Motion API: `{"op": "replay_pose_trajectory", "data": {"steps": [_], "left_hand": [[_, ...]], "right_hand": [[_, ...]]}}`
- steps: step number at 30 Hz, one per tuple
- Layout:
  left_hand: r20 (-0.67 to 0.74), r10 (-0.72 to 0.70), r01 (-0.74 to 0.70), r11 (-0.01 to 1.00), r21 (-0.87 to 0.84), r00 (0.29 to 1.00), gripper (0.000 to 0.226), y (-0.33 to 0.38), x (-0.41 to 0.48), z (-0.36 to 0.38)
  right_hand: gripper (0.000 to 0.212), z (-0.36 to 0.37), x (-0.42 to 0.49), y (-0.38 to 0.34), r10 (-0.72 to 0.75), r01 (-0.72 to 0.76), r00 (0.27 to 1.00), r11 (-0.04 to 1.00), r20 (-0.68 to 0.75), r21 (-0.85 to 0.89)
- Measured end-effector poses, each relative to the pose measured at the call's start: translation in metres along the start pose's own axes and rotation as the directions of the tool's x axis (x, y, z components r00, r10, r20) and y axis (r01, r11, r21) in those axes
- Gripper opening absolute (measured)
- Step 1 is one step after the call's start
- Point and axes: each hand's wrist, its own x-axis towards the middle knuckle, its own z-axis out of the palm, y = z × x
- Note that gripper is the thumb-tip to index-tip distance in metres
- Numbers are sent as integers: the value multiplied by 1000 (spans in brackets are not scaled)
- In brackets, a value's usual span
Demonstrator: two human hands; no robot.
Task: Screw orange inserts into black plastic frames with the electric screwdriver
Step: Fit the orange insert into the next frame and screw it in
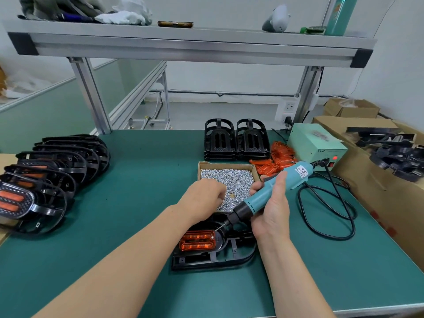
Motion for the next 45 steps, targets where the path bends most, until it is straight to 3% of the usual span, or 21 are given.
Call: {"op": "replay_pose_trajectory", "data": {"steps": [11, 23, 32, 45], "left_hand": [[-71, -81, 73, 990, -119, 994, 24, 1, -2, 4], [-239, -237, 54, 806, -589, 942, 24, 10, -60, -9], [-172, -397, 159, 674, -722, 901, 26, 7, -103, 3], [-103, -427, 181, 573, -799, 898, 23, 11, -126, 1]], "right_hand": [[48, 0, -1, 0, -19, 18, 1000, 999, -11, -35], [36, 8, -4, -9, 27, -27, 999, 1000, -33, 6], [32, 23, -15, -6, 61, -60, 997, 998, -42, 24], [35, 37, -22, 2, 47, -44, 996, 998, -69, 39]]}}
